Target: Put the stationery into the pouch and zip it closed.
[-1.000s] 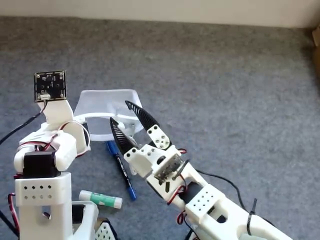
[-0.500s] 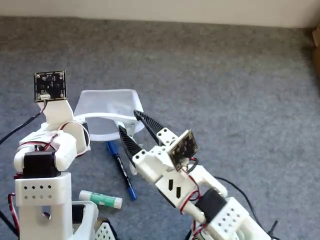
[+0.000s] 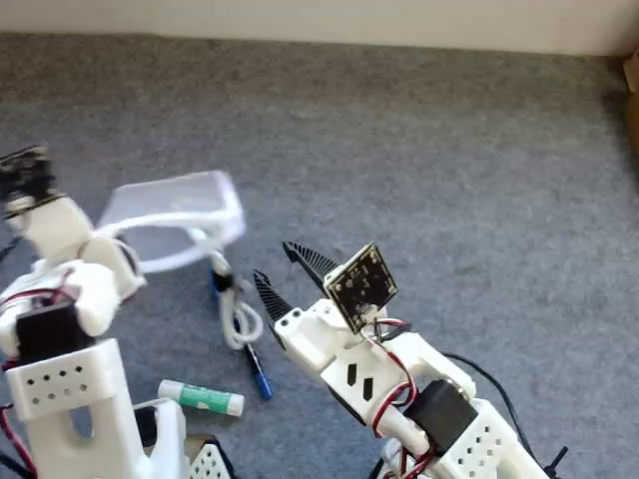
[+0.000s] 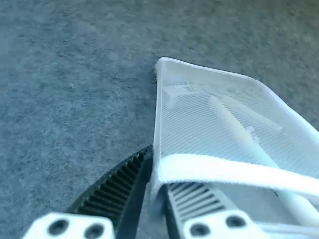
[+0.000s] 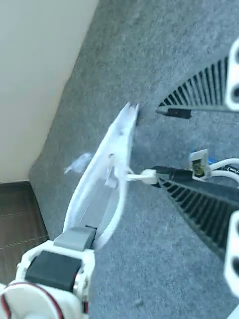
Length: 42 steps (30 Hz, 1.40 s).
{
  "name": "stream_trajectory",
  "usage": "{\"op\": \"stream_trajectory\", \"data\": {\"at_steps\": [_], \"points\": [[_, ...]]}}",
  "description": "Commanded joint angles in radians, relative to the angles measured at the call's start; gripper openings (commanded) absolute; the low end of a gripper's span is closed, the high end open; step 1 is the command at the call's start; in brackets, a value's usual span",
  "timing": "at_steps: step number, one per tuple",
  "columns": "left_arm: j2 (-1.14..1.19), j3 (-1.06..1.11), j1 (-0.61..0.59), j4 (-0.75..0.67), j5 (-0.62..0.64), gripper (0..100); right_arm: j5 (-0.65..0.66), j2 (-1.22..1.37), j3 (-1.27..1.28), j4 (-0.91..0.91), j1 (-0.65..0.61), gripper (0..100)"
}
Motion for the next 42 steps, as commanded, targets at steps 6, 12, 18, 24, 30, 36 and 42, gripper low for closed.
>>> {"op": "stream_trajectory", "data": {"at_steps": [6,12,18,24,30,36,42], "points": [[-0.007,-0.012,-0.211,-0.057,0.094,1,-0.011,0.351,-0.131,0.001,-0.033,16.6],[-0.007,-0.012,-0.217,-0.057,0.098,1,-0.012,0.619,-0.211,-0.002,-0.111,16.6],[-0.007,-0.007,-0.214,-0.057,0.098,1,-0.014,0.84,-0.315,-0.002,-0.133,16.6],[-0.007,-0.005,-0.211,-0.057,0.098,1,-0.014,1.029,-0.403,-0.002,-0.133,16.6],[-0.007,-0.005,-0.211,-0.054,0.098,1,-0.014,1.202,-0.481,-0.002,-0.128,16.6],[-0.007,-0.005,-0.211,-0.051,0.098,1,-0.014,1.345,-0.541,-0.002,-0.127,16.6],[-0.007,-0.005,-0.211,-0.049,0.097,1,-0.011,1.423,-0.559,-0.002,-0.127,11.1]]}}
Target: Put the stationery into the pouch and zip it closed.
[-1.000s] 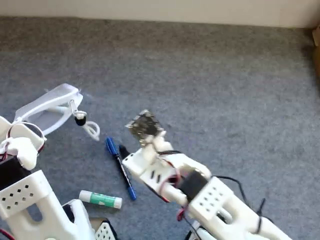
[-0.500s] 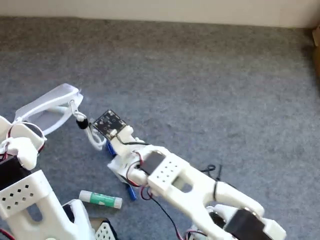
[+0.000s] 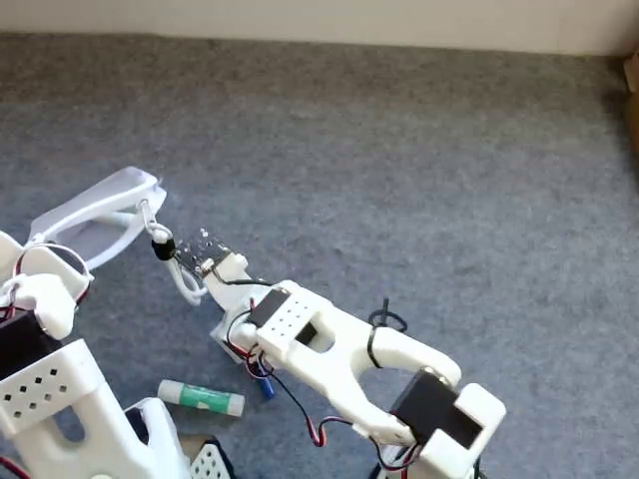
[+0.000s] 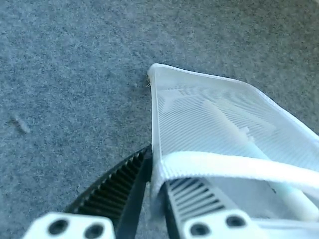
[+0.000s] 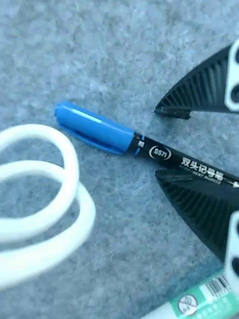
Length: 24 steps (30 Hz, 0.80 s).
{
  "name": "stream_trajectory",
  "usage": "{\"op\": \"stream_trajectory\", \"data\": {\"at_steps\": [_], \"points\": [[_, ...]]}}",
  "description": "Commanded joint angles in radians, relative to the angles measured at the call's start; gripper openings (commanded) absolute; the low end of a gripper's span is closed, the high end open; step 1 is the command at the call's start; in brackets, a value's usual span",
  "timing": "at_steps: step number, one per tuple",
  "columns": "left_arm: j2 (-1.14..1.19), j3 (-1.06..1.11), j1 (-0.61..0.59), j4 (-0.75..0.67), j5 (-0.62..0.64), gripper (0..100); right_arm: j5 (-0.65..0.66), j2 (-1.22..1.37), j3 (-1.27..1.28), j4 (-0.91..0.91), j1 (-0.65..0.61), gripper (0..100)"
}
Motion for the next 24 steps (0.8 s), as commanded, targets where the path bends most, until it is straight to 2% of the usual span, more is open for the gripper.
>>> {"op": "stream_trajectory", "data": {"at_steps": [1,3,8,12,18,21,24], "points": [[-0.008,-0.005,-0.01,-0.021,0.011,1,-0.003,0.004,-0.048,-0.001,0.001,7.7],[-0.008,-0.005,-0.01,-0.021,0.009,1,-0.002,0.005,-0.048,-0.001,0.002,0.4],[-0.008,-0.004,-0.008,-0.021,0.009,1,-0.002,0.002,-0.048,0.015,0.03,0.4],[-0.008,-0.004,-0.008,-0.021,0.009,1,0.012,0.001,-0.059,0.124,0.11,0.4],[-0.008,-0.004,-0.008,-0.021,0.009,1,0.215,0.002,-0.131,0.283,0.239,0.4],[-0.008,-0.004,-0.008,-0.021,0.009,1,0.319,0.002,-0.133,0.306,0.297,0.4],[-0.008,-0.004,-0.008,-0.021,0.009,1,0.359,0.002,-0.134,0.306,0.317,0.5]]}}
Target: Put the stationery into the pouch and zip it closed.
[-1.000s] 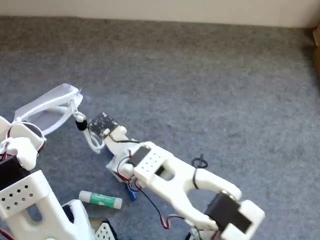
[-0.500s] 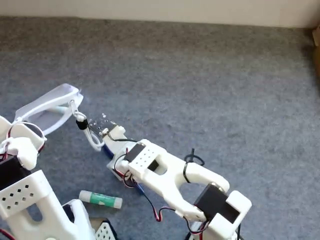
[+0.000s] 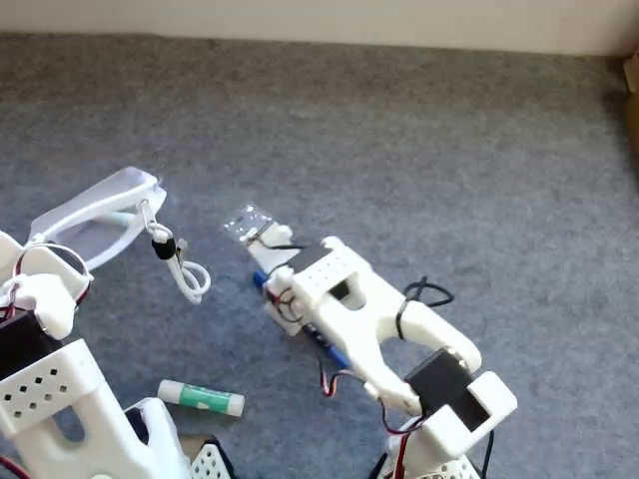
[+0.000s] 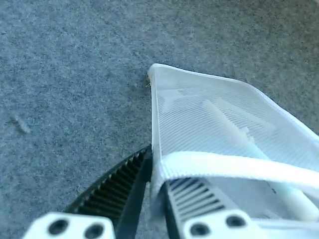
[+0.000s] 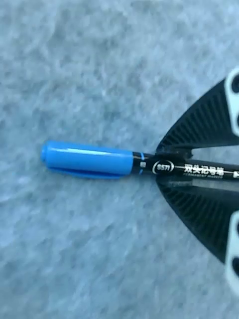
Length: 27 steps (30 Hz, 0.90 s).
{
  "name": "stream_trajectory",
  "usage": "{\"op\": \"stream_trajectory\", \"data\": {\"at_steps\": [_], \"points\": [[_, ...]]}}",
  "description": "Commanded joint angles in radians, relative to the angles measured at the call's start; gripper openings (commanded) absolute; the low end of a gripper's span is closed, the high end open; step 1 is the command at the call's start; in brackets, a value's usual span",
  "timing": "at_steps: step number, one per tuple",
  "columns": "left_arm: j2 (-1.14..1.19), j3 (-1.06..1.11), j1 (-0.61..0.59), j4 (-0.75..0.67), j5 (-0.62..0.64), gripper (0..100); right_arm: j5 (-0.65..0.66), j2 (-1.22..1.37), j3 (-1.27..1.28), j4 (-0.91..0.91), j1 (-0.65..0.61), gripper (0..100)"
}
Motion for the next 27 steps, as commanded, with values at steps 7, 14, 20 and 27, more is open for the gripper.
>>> {"op": "stream_trajectory", "data": {"at_steps": [7,14,20,27], "points": [[-0.008,-0.004,-0.01,-0.02,0.009,1,-0.032,-0.01,-0.048,0.019,-0.008,18.2],[-0.008,-0.004,0.015,-0.02,0.008,1,-0.109,-0.002,-0.058,-0.068,-0.013,18.7],[-0.008,-0.002,0.038,-0.02,0.006,1,-0.109,-0.001,-0.054,-0.174,-0.033,18.7],[-0.008,-0.002,0.038,-0.02,0.006,1,-0.107,0.019,-0.054,-0.177,-0.062,17.2]]}}
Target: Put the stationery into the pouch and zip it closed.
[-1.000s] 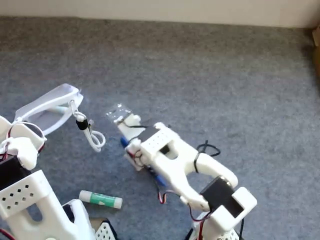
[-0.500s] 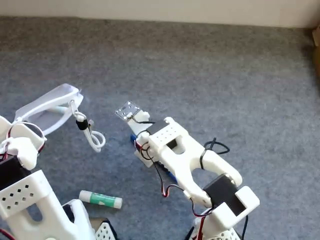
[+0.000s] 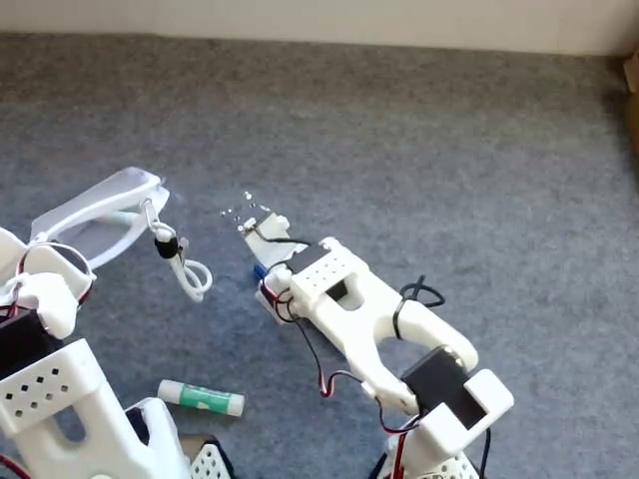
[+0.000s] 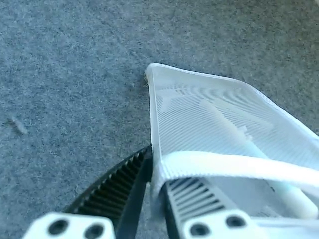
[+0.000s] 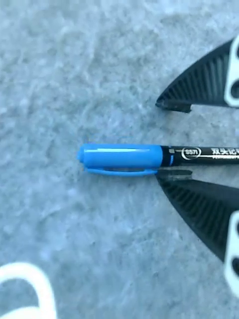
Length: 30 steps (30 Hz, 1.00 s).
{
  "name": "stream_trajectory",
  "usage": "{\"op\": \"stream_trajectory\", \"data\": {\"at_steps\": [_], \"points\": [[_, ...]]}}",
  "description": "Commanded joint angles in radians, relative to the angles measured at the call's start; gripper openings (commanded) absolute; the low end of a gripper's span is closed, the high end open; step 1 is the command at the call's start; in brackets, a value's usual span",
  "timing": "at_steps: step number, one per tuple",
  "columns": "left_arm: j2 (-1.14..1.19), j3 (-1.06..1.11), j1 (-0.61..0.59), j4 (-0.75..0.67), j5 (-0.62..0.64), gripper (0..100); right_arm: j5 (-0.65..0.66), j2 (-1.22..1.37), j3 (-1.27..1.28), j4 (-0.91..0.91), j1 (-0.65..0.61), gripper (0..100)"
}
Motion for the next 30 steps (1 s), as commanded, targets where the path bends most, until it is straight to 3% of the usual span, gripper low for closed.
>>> {"op": "stream_trajectory", "data": {"at_steps": [1,7,22,30], "points": [[-0.008,-0.002,0.021,-0.02,0.006,1,-0.005,0.024,-0.053,-0.022,-0.024,15.2],[-0.008,0.012,0.021,-0.025,0.006,1,-0.003,0.107,-0.061,-0.018,-0.035,0.1],[-0.008,0.012,0.022,-0.025,0.006,1,-0.008,-0.222,0.024,0.05,-0.033,0.5],[-0.008,0.012,0.088,-0.02,0.005,1,-0.031,-0.467,0.122,0.047,-0.035,0.5]]}}
